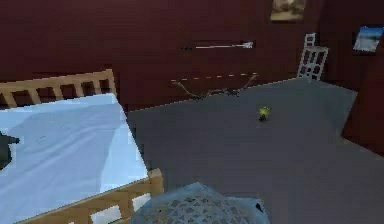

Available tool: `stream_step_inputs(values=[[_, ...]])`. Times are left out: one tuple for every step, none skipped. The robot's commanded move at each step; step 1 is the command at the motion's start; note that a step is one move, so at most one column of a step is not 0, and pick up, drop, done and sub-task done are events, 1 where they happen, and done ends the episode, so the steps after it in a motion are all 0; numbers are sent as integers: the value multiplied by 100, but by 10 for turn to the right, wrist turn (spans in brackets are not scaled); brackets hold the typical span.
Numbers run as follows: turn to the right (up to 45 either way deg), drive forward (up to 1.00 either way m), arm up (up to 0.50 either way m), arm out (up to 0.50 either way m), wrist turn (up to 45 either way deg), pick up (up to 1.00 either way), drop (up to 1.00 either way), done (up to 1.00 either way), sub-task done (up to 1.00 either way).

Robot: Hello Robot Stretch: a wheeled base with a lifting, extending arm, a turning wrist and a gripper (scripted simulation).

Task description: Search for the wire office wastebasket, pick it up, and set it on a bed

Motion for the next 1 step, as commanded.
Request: stream_step_inputs(values=[[450, 0, 0, 0, 0, 0, 0, 0, 0]])
